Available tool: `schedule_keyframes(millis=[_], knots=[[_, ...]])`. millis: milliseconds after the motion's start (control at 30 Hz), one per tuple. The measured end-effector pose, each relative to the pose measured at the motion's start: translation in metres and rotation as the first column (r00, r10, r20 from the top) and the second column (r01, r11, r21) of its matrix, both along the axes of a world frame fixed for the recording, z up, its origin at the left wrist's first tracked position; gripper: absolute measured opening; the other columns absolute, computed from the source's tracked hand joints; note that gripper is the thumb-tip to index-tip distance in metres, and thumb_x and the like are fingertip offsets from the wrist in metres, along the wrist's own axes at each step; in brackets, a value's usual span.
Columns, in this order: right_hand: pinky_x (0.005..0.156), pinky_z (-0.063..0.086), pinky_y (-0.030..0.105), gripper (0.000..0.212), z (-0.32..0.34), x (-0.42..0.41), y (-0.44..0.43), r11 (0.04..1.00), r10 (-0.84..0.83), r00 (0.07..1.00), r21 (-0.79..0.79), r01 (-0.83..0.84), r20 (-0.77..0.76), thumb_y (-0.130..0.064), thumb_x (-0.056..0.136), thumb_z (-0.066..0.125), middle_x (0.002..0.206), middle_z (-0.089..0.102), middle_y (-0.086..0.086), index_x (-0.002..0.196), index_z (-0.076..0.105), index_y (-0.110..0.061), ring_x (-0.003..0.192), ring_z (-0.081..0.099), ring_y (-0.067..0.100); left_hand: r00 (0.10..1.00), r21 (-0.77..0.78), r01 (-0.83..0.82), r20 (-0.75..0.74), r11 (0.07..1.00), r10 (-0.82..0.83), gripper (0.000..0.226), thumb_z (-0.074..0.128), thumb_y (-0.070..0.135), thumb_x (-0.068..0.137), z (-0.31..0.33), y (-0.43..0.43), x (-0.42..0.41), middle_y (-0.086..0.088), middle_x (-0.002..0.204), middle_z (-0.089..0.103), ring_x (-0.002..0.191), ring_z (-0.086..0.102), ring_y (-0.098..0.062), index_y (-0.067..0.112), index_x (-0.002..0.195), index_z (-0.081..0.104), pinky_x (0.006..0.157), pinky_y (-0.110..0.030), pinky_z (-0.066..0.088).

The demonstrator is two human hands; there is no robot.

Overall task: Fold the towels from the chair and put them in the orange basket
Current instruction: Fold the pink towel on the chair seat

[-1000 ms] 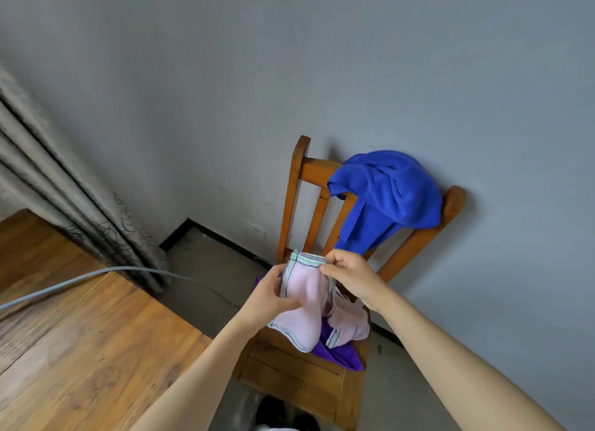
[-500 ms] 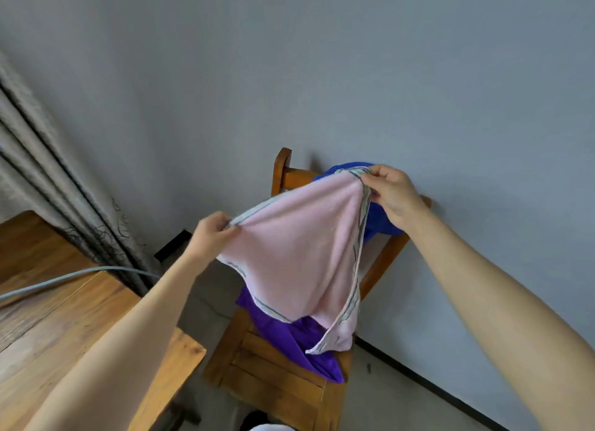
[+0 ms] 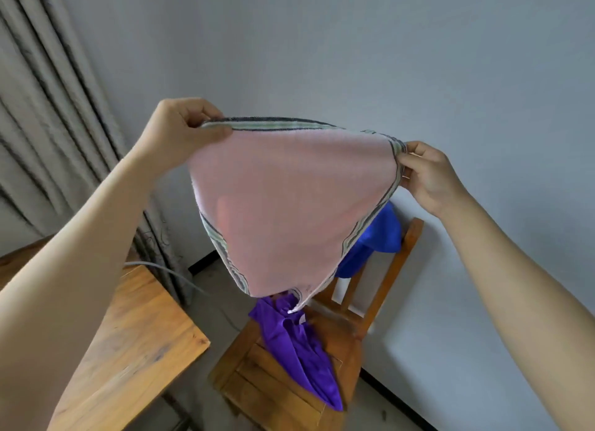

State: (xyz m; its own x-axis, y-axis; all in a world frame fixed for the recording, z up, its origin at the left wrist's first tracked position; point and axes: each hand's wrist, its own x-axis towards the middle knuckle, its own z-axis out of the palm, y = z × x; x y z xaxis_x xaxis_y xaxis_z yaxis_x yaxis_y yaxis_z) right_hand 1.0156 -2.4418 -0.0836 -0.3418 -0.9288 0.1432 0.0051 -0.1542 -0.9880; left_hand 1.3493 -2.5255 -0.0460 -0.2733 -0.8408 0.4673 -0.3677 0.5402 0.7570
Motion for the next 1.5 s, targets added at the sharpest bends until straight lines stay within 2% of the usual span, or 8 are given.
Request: schedule_keyframes(millis=[267,433,600,867,967,1067,1233,1500], knots=[[0.049,0.034,0.019,0.033,-0.138,0.004,0.069,0.903,0.171,0.982,0.412,-0.122,-0.083,0.014,0.084,0.036,0.064,0.047,0.002,0.067,0.047,-0.012,0.051,0.046,0.005,0.946,0.391,-0.061,0.316,0.918,-0.072,0.024,0.068,0.01,0.082,-0.125,0.099,0.012,0.008,0.058,0.061,0.054,0.051,-0.004,0.027,0.066,0.063,0.047,-0.009,0.037],[0.054,0.03,0.029,0.03,-0.234,0.012,0.113,0.715,0.267,0.963,0.678,-0.171,-0.039,0.011,0.086,0.036,0.066,0.046,0.006,0.068,0.046,-0.01,0.061,0.041,0.017,0.769,0.658,-0.166,0.552,0.735,-0.321,0.007,0.061,0.019,0.083,-0.215,0.155,0.023,0.011,0.084,0.063,0.072,0.055,-0.002,0.024,0.088,0.064,0.058,-0.01,0.041],[0.055,0.033,0.026,0.028,-0.289,0.015,0.152,0.57,0.322,0.946,0.802,-0.18,-0.017,0.004,0.089,0.04,0.065,0.047,0.004,0.066,0.046,-0.012,0.063,0.042,0.016,0.514,0.817,-0.204,0.558,0.54,-0.651,0.023,0.06,0.017,0.071,-0.27,0.196,0.035,0.005,0.079,0.055,0.07,0.048,-0.011,0.012,0.093,0.063,0.062,-0.02,0.037],[0.053,0.019,0.029,0.03,-0.334,0.024,0.178,0.471,0.306,0.952,0.868,-0.156,0.005,0.004,0.084,0.039,0.062,0.035,0.001,0.063,0.037,-0.017,0.059,0.03,0.013,0.439,0.842,-0.348,0.535,0.412,-0.722,0.033,0.062,0.016,0.078,-0.31,0.203,0.059,0.005,0.09,0.058,0.083,0.053,-0.009,0.012,0.11,0.063,0.075,-0.016,0.047],[0.053,0.02,0.028,0.026,-0.347,0.02,0.184,0.462,0.236,0.972,0.881,-0.106,-0.006,0.006,0.082,0.039,0.062,0.036,0.003,0.065,0.04,-0.014,0.06,0.031,0.014,0.632,0.868,-0.362,0.497,0.34,-0.595,0.016,0.061,0.012,0.082,-0.317,0.205,0.079,0.004,0.086,0.06,0.081,0.053,-0.011,0.011,0.098,0.067,0.073,-0.017,0.045],[0.057,0.028,0.028,0.02,-0.361,0.015,0.192,0.459,0.148,0.989,0.885,-0.076,0.008,0.003,0.085,0.043,0.07,0.048,0.009,0.071,0.049,-0.01,0.07,0.042,0.019,0.988,0.982,-0.149,0.154,0.115,-0.028,0.009,0.056,-0.001,0.087,-0.322,0.213,0.09,-0.006,0.091,0.063,0.094,0.054,-0.019,0.005,0.083,0.062,0.085,-0.027,0.045],[0.064,0.035,0.03,0.025,-0.358,0.017,0.188,0.474,0.2,0.98,0.874,-0.108,0.012,0.014,0.079,0.042,0.076,0.054,0.011,0.074,0.051,-0.008,0.075,0.047,0.021,0.876,0.981,-0.016,-0.08,0.194,0.475,0.014,0.05,0.002,0.092,-0.335,0.223,0.069,-0.013,0.097,0.061,0.097,0.055,-0.023,0.006,0.085,0.061,0.099,-0.038,0.038],[0.062,0.037,0.025,0.036,-0.351,0.016,0.167,0.481,0.147,0.989,0.874,-0.067,-0.005,0.014,0.076,0.035,0.069,0.056,0.004,0.074,0.058,-0.013,0.065,0.047,0.018,0.845,0.926,-0.17,-0.038,0.336,0.533,0.013,0.054,0.01,0.091,-0.337,0.206,0.03,-0.015,0.1,0.064,0.094,0.062,-0.026,0.011,0.098,0.065,0.08,-0.037,0.052]])
